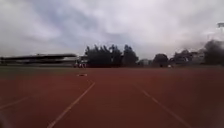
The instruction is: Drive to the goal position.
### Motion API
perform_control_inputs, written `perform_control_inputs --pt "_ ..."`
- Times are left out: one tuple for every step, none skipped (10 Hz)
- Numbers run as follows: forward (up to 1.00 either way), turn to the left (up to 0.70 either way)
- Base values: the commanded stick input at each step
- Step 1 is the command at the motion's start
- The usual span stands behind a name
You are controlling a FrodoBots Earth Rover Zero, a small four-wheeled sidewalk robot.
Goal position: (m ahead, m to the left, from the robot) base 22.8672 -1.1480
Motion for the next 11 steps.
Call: perform_control_inputs --pt "0.70 0.00" --pt "0.70 0.00" --pt "0.70 -0.35" --pt "0.70 -0.35" --pt "0.70 -0.20" --pt "0.70 -0.02" --pt "0.70 0.00" --pt "0.70 0.00" --pt "0.70 0.00" --pt "0.70 0.00" --pt "0.70 0.00"
